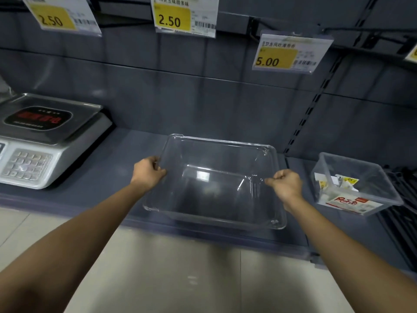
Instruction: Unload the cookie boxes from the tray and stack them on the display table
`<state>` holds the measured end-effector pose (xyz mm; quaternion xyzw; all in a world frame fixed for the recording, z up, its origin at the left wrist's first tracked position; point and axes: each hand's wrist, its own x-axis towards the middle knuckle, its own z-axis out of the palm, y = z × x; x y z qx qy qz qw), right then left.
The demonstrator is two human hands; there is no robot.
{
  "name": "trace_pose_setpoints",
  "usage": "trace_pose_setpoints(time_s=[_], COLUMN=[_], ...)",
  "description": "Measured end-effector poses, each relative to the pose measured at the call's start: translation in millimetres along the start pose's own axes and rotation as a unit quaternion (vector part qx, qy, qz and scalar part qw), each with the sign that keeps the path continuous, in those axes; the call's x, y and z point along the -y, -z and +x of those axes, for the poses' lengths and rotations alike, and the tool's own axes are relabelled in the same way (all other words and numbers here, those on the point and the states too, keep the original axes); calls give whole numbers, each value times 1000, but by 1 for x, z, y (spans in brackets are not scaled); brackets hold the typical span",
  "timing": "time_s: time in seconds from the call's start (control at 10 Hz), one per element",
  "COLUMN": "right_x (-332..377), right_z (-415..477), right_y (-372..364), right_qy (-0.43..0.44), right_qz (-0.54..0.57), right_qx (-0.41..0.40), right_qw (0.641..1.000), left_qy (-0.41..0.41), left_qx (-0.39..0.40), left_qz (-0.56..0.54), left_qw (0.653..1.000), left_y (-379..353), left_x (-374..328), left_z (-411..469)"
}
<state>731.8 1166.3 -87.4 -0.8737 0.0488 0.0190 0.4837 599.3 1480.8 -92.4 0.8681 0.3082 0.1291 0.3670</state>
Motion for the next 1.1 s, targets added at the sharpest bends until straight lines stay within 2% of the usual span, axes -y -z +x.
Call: trace_pose_setpoints(time_s=[0.5, 0.7, 0.8, 0.9, 1.0, 1.1], right_x=[-2, -2, -5, -6, -24, -39], right_z=[8, 10, 8, 4, -16, -32], right_y=[-1, -3, -1, 3, 22, 34], right_qy=[-30, -38, -30, -18, 0, -15], right_qz=[-54, -44, -21, 29, 89, 132], right_qx=[0, 4, 17, 25, 15, 3], right_qw=[998, 998, 999, 999, 996, 991], left_qy=[-4, 17, 33, 45, 58, 95], left_qx=[24, 21, 32, -16, -120, -172], left_qz=[37, 9, 36, 63, -11, -126], left_qw=[999, 1000, 998, 997, 991, 972], left_y=[-16, -19, -16, -11, 1, 8], left_x=[2, 4, 5, 0, 10, 27], left_z=[19, 23, 21, 16, -7, -21])
